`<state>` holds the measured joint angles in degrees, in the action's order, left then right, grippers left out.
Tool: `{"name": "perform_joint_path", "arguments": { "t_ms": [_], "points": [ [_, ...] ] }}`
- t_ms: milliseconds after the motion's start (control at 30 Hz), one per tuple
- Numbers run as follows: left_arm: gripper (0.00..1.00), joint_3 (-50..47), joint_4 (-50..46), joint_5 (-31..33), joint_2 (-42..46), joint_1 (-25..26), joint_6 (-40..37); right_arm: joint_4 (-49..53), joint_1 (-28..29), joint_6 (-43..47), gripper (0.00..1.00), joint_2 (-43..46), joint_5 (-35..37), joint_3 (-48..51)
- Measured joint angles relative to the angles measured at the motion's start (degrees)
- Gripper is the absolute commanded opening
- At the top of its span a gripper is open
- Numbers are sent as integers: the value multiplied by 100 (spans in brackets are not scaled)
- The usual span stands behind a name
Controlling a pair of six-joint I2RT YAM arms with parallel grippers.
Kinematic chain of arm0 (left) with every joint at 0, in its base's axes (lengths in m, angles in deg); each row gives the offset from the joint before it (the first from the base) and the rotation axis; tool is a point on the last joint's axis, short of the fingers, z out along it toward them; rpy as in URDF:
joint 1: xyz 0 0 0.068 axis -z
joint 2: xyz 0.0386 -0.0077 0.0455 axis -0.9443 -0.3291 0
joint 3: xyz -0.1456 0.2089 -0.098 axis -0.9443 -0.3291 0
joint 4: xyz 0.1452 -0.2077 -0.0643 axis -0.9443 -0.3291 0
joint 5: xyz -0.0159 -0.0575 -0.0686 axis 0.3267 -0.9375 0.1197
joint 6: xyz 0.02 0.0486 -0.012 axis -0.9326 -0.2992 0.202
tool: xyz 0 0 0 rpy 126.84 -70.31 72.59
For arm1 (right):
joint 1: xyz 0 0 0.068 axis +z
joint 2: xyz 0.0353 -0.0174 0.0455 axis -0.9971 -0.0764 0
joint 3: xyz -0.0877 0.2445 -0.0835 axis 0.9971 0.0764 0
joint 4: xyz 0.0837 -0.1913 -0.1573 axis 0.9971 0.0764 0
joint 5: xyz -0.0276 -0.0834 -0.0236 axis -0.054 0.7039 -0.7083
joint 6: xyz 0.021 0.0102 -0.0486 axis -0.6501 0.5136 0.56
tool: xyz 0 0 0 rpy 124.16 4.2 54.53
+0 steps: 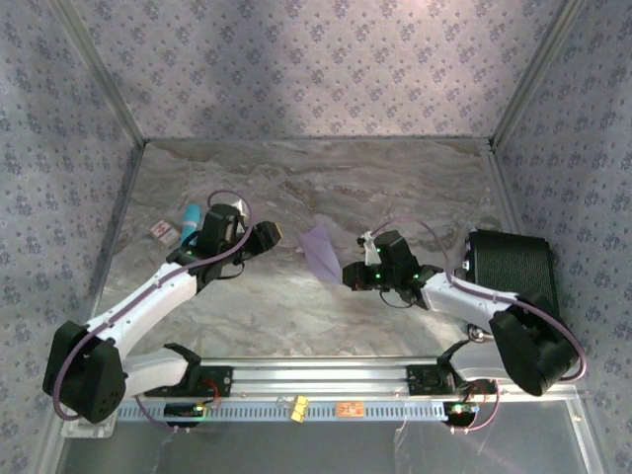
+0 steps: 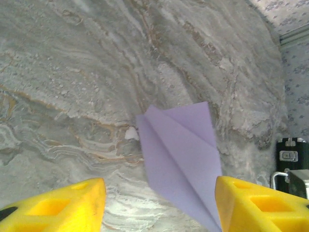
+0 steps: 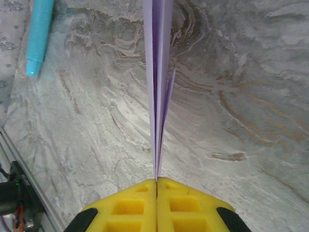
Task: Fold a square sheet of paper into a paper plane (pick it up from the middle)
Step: Turn over the paper at the center of the table.
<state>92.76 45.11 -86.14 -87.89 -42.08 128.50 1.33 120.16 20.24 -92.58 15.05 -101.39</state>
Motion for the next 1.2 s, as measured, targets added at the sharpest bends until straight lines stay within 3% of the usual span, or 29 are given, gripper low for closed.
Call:
{"name": "perform_joint_path", "arguments": {
  "t_ms": [367,633,967,1200],
  "points": [
    [66,-68,-68,-107,11,-7,-76,590,229,319,7,446,828,-68],
    [70,-22,-221,-345,-118,-63,-201,861,533,297,7,1318,1720,133],
    [71,-26,-17,-496,-214,-87,-197,1364,586,286,7,2009,2337,256],
    [83,-409,-125,-391,595,-101,-131,1526,599,313,7,1932,2627,249]
  ]
}}
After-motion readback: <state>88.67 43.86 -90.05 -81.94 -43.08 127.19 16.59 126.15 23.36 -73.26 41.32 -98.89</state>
